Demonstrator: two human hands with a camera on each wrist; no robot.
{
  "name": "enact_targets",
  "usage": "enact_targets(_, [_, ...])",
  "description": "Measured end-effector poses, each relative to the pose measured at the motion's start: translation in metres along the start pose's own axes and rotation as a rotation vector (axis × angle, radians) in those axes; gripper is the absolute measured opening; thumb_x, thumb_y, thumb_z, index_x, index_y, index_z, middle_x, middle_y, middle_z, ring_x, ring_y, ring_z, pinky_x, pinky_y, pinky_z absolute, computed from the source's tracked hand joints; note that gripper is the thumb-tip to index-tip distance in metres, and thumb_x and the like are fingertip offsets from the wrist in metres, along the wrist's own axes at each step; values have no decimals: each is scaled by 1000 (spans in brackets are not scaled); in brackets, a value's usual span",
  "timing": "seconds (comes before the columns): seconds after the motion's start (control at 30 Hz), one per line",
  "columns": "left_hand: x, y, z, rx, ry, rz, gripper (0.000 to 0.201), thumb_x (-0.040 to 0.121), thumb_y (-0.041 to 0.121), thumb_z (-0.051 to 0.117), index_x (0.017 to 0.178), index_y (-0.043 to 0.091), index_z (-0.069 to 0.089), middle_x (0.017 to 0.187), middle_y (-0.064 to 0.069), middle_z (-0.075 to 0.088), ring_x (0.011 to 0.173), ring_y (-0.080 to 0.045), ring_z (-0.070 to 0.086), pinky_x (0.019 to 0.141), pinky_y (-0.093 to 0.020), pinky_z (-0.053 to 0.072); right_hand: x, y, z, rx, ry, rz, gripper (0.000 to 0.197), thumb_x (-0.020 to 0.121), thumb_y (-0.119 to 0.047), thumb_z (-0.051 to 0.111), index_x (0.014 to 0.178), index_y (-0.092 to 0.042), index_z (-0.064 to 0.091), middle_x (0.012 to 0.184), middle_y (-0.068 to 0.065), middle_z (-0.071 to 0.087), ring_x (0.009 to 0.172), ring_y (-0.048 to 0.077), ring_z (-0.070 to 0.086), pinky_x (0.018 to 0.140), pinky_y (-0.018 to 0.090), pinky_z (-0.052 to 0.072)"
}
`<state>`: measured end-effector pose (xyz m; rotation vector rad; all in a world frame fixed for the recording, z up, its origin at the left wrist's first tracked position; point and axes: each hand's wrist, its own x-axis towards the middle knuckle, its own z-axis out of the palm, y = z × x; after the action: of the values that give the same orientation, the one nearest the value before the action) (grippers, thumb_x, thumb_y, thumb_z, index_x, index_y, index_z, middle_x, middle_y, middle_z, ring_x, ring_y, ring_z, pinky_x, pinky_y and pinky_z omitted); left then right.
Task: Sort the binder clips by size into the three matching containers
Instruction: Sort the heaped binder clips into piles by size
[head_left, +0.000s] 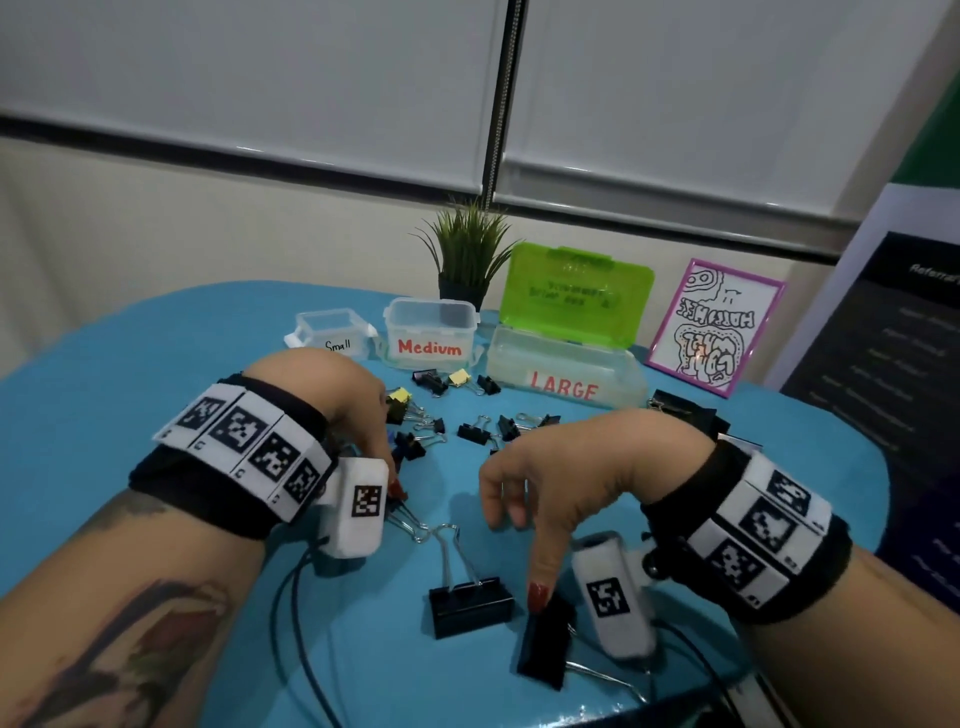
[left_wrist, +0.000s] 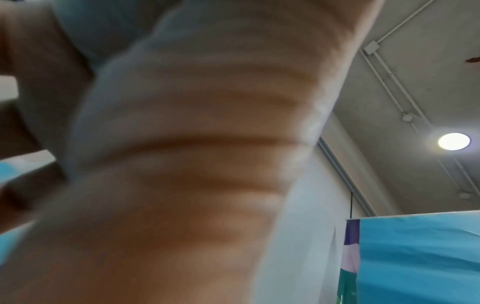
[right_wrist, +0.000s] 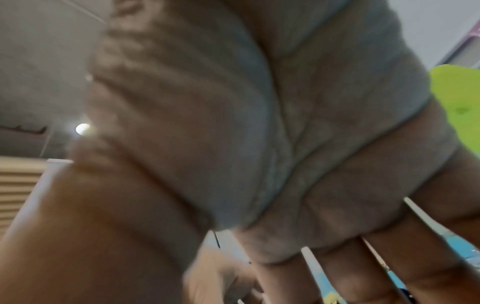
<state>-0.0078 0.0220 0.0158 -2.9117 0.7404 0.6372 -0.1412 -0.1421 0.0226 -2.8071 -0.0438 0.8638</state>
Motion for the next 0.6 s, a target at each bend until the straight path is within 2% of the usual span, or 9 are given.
enact_targets(0.07, [2, -1, 2, -24, 16, 6, 80, 62, 55, 87, 125, 17, 56, 107, -1, 67, 101, -22, 67, 79, -31, 56, -2, -6, 1, -57, -25, 12, 56, 62, -40, 93, 108, -29, 64, 96, -12, 62, 88, 10, 61, 70, 25, 48])
enact_targets(0.17, [7, -2, 6, -68, 51, 20, 79, 64, 59, 84, 124, 16, 56, 105, -2, 67, 100, -24, 68, 89, -35, 57, 2, -12, 4, -121, -4, 24, 55, 64, -41, 92, 107, -23, 62, 86, -12, 59, 75, 11, 56, 65, 26, 47])
enact_targets(0.23, [12, -3, 8, -97, 65, 22, 74, 68, 60, 81, 121, 15, 57, 108, -3, 68, 90, -23, 65, 88, -35, 56, 3, -13, 4, -172, 24, 56, 56, 65, -45, 91, 106, -21, 61, 84, -9, 58, 71, 12, 53, 63, 28, 47])
enact_targets(0.3, [20, -6, 10, -156, 82, 22, 68, 73, 59, 79, 119, 13, 60, 110, -5, 69, 88, -23, 67, 89, -34, 57, 1, -11, 2, -180, 53, 83, 56, 64, -53, 89, 102, -23, 61, 87, -8, 61, 73, 13, 54, 67, 31, 48])
enact_targets(0.37, [26, -7, 12, -213, 125, 24, 68, 70, 64, 77, 112, 14, 64, 104, -4, 72, 92, -23, 71, 90, -38, 58, -5, -11, -2, -159, 73, 90, 56, 63, -58, 87, 100, -25, 61, 90, -6, 65, 74, 13, 56, 68, 31, 48])
enact_targets(0.47, [31, -4, 15, -277, 146, 52, 67, 65, 70, 76, 104, 16, 65, 95, -2, 74, 88, -22, 73, 87, -40, 59, -18, -15, -5, -128, 14, 72, 54, 62, -53, 89, 102, -28, 63, 96, -6, 68, 80, 12, 61, 68, 28, 47])
enact_targets(0.6, [29, 1, 16, -316, 121, 105, 68, 61, 66, 81, 105, 17, 64, 94, -2, 72, 88, -23, 73, 87, -41, 59, -32, -24, 7, -198, -121, 17, 52, 62, -43, 92, 104, -30, 64, 103, -8, 67, 90, 13, 65, 66, 24, 47])
